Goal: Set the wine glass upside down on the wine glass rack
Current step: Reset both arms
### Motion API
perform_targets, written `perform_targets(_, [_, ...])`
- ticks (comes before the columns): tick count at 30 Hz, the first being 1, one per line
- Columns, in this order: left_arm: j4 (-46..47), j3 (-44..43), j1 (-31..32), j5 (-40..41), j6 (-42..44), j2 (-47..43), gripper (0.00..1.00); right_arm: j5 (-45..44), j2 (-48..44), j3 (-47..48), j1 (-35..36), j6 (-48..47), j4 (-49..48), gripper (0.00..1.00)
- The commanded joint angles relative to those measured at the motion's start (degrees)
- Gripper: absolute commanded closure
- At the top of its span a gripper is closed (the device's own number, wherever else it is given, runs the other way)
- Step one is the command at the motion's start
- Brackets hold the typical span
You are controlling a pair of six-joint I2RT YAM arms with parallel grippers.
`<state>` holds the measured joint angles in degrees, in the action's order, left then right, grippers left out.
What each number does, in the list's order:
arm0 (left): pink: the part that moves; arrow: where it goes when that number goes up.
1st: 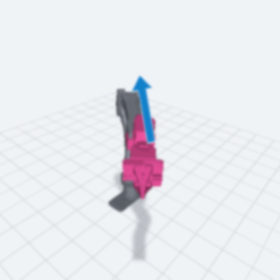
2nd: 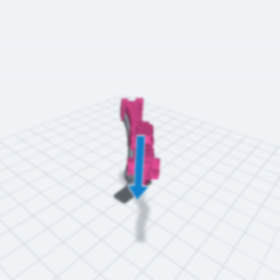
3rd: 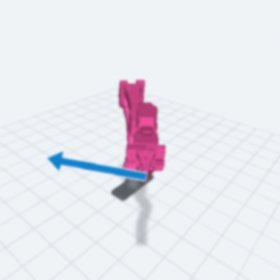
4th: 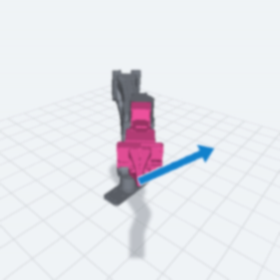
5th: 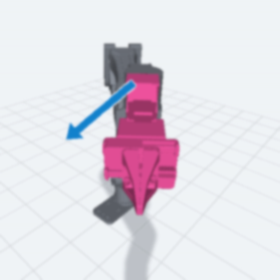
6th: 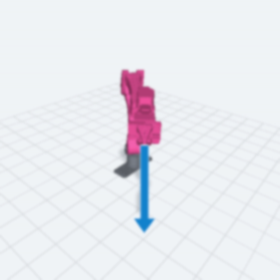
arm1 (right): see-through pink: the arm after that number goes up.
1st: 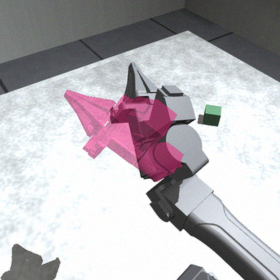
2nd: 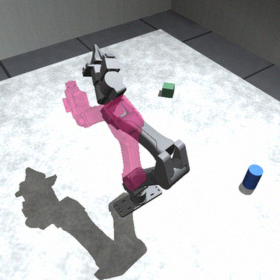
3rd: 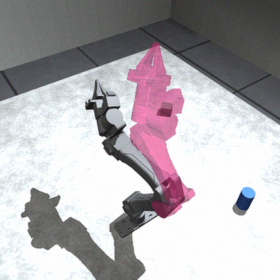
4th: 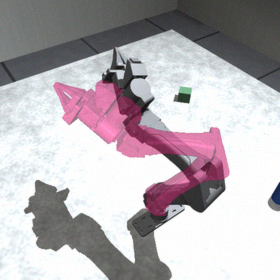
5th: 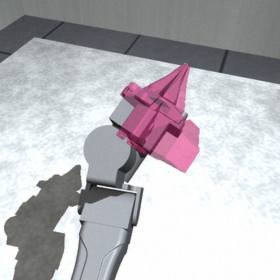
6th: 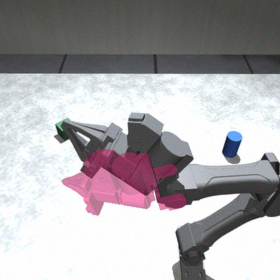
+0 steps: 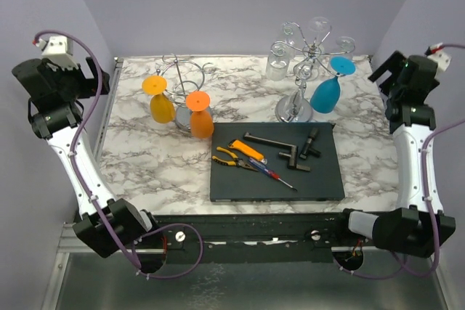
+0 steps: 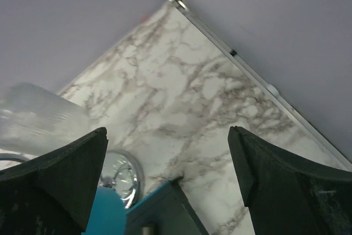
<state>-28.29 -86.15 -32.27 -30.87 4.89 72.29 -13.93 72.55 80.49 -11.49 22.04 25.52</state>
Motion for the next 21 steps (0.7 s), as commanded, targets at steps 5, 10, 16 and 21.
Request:
perform_targets(5, [9.4, 22.0, -0.5, -6.7, 0.0, -8.3, 0.01, -7.6, -11.4, -28.3, -1.0, 3.7, -11.6, 0.03])
perform_targets(10, [13.4, 34.6, -0.5, -8.0, -0.2, -12.2, 0.01, -7.8, -14.2, -38.6, -1.0, 2.7, -15.3, 0.03])
perform_targets(16, [21.4, 50.2, -0.2, -13.1, -4.6, -18.4, 0.01, -5.3, -18.5, -50.3, -1.1, 0.2, -24.3, 0.00])
perform_targets(21, [31.7, 60.8, 8.5, -6.0, -10.1, -22.5, 0.01, -3.8, -21.2, -57.4, -1.0, -1.1, -32.8, 0.00])
